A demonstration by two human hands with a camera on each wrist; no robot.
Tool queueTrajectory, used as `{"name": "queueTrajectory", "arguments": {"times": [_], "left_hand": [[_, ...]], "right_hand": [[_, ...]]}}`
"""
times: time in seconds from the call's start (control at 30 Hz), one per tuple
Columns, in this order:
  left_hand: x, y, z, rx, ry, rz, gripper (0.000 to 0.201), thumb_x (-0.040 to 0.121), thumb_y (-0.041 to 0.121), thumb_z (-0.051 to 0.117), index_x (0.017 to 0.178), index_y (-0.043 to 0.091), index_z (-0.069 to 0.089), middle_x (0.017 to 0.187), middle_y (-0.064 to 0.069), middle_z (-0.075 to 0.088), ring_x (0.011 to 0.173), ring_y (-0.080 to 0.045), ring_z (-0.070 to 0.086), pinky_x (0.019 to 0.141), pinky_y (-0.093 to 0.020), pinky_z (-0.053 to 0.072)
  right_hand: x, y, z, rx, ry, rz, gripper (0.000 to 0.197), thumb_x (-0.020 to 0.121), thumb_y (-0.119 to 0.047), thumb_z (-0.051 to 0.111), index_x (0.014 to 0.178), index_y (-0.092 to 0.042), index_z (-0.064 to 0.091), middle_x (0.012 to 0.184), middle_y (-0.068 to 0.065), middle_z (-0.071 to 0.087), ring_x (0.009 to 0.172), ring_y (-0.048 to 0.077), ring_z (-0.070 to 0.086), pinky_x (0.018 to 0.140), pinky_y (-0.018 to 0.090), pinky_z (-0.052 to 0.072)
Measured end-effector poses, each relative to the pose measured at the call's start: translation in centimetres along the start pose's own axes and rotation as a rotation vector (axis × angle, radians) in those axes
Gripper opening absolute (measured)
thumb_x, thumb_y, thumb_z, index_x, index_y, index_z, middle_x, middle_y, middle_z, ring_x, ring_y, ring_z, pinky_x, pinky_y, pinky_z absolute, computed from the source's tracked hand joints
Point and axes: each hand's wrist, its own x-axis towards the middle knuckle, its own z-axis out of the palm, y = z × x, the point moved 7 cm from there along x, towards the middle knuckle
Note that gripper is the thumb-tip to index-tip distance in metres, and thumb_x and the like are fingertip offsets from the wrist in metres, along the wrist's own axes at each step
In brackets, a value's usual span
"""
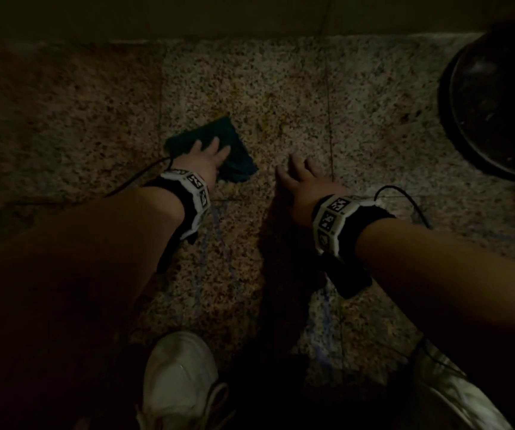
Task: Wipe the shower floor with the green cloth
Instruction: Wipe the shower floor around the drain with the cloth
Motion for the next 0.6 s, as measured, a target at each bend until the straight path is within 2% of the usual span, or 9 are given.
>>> {"name": "queueTrajectory", "arguments": {"times": [0.13,0.23,0.3,0.37,0.47,0.53,0.6], "left_hand": [[-0.6,-0.5,1.2,0.046,-0.033,0.028,0.087,0.091,-0.012,0.043,0.15,0.026,-0.01,0.156,0.0,-0.02,0.145,-0.028,-0.01,0.114,-0.047,0.022],[-1.7,-1.3,3.2,0.064,-0.08,0.027,0.085,0.093,-0.01,0.042,0.15,0.026,-0.011,0.156,0.0,-0.021,0.145,-0.028,-0.011,0.114,-0.046,0.022],[-2.5,-1.4,4.3,0.036,-0.092,0.019,0.075,0.099,-0.001,0.039,0.15,0.024,-0.01,0.156,-0.001,-0.02,0.145,-0.029,-0.011,0.115,-0.045,0.019],[-3.5,-1.5,5.2,-0.033,-0.094,0.009,0.065,0.103,0.015,0.035,0.15,0.024,-0.008,0.157,-0.003,-0.018,0.145,-0.031,-0.009,0.116,-0.045,0.014],[-5.3,-2.2,5.9,-0.148,-0.006,-0.024,0.066,0.102,0.033,0.034,0.15,0.026,-0.011,0.157,-0.003,-0.016,0.145,-0.032,-0.007,0.117,-0.045,0.012],[-6.4,-3.0,6.0,-0.185,0.041,-0.072,0.071,0.1,0.033,0.038,0.15,0.025,-0.012,0.157,-0.003,-0.015,0.145,-0.031,-0.007,0.117,-0.042,0.012],[-7.2,-3.7,6.1,-0.215,0.032,-0.117,0.075,0.099,0.03,0.043,0.15,0.024,-0.012,0.157,-0.003,-0.015,0.145,-0.03,-0.007,0.118,-0.04,0.012]], "right_hand": [[-0.5,0.3,-0.1,0.005,-0.017,0.01,0.084,0.093,-0.006,0.045,0.149,-0.04,-0.008,0.154,-0.01,-0.027,0.145,0.021,-0.017,0.112,0.048,0.024],[-0.5,-0.3,-0.3,0.03,-0.029,0.04,0.085,0.092,-0.008,0.047,0.149,-0.038,-0.006,0.155,-0.009,-0.024,0.145,0.023,-0.017,0.11,0.057,0.021],[-0.3,-0.8,-0.6,0.06,-0.039,0.055,0.08,0.092,-0.009,0.046,0.151,-0.034,-0.002,0.157,-0.005,-0.021,0.145,0.027,-0.015,0.112,0.059,0.02],[-0.4,-1.3,-1.2,0.052,-0.04,0.065,0.072,0.094,-0.011,0.043,0.153,-0.028,0.004,0.159,0.0,-0.015,0.145,0.032,-0.01,0.113,0.056,0.02],[-0.4,-2.3,-2.3,-0.06,-0.026,0.035,0.061,0.098,-0.019,0.041,0.152,-0.018,0.013,0.159,0.009,-0.003,0.145,0.036,0.002,0.114,0.049,0.02],[-0.1,-2.8,-3.1,-0.134,-0.004,-0.008,0.061,0.098,-0.024,0.043,0.151,-0.015,0.015,0.159,0.009,0.002,0.144,0.035,0.006,0.113,0.047,0.021],[0.2,-3.1,-3.7,-0.149,0.003,-0.035,0.066,0.096,-0.022,0.046,0.152,-0.018,0.011,0.159,0.007,-0.002,0.145,0.034,0.002,0.114,0.049,0.02]]}}
